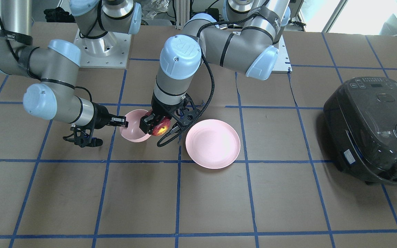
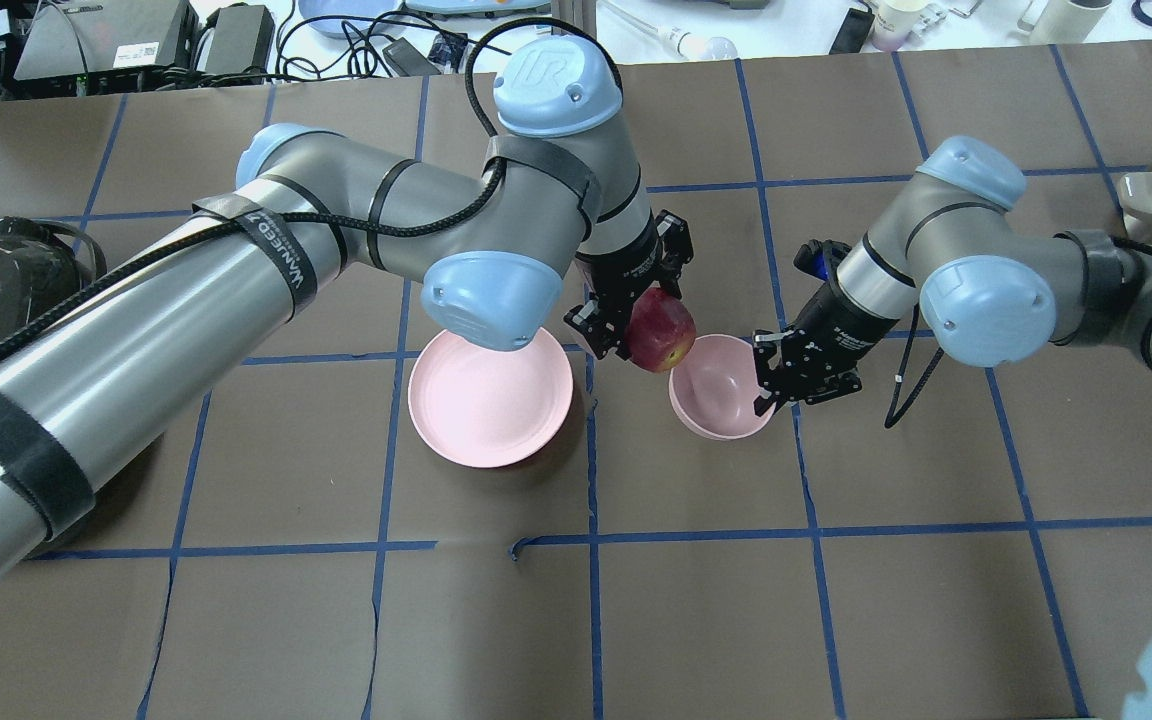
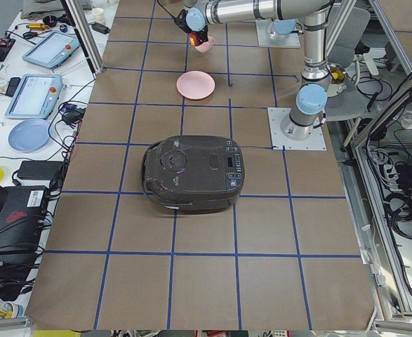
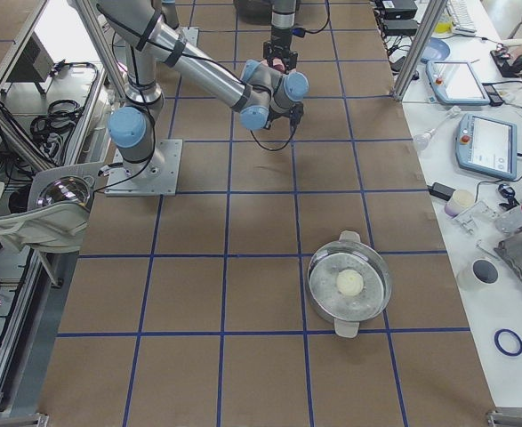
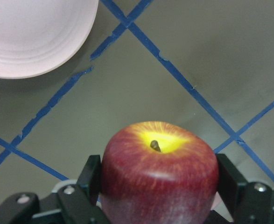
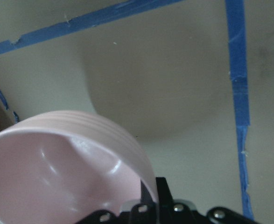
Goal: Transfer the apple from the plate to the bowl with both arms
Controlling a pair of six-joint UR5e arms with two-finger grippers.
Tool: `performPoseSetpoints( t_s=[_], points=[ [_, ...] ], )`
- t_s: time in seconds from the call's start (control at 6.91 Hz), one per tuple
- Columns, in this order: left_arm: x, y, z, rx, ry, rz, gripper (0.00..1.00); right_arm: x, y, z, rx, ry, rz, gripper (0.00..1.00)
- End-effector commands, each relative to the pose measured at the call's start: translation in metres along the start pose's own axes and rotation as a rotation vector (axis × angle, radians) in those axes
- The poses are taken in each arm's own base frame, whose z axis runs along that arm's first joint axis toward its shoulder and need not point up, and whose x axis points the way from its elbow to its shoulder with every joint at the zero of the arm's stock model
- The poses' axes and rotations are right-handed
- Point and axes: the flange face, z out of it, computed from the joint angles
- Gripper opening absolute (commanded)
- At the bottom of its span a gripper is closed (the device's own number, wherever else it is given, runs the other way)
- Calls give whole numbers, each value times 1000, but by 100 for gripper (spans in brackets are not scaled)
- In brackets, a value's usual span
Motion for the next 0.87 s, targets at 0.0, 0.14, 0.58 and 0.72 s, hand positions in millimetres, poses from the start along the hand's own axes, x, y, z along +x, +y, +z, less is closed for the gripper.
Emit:
performPoseSetpoints(
  t_s=[0.0,0.14,0.58,0.72],
  points=[
    [2,-1,4,0,4,-2,0,-27,6,28,-16,36,2,0],
    [2,-2,7,-1,1,-4,0,-26,2,34,-13,48,10,26],
    [2,-1,7,-7,3,-9,0,-18,-8,-4,72,189,-7,100],
    [2,1,9,-8,1,-19,0,-17,-14,-34,63,215,18,100]
  ],
)
